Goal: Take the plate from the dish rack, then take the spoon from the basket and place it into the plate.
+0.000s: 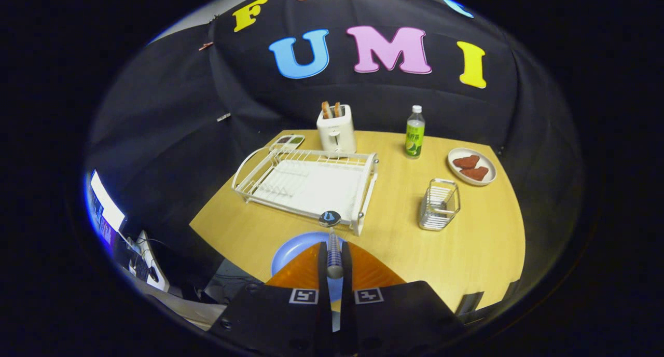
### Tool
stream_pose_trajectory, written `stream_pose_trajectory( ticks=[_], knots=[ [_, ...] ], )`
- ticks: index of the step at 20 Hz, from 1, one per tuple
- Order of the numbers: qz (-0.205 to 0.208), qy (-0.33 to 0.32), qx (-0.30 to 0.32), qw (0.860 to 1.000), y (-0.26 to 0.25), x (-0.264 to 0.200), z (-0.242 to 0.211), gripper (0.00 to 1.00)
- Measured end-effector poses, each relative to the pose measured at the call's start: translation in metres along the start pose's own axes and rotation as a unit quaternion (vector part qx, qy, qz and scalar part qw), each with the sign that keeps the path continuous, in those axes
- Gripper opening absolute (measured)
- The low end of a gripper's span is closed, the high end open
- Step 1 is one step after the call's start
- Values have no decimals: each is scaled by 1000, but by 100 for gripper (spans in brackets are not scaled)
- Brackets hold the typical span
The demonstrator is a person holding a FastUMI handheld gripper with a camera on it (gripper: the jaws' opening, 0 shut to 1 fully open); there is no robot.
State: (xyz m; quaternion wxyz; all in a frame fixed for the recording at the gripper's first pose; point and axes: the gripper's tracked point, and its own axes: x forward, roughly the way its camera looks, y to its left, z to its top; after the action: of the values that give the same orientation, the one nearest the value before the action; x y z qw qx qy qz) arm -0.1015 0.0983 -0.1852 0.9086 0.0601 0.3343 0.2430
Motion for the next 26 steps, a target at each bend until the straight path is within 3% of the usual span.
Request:
stream_pose_trajectory(
  ticks=[3,9,15,21,25,26],
  knots=[
    [4,44,-15,999,13,31,-37,10],
    [7,71,-8,997,18,75,-66,10],
    [22,70,-12,997,29,91,-80,11],
    [8,97,-4,995,21,97,-100,19],
    [-2,104,4,995,17,96,-107,68],
    [-3,107,3,994,16,97,-112,85]
  ],
)
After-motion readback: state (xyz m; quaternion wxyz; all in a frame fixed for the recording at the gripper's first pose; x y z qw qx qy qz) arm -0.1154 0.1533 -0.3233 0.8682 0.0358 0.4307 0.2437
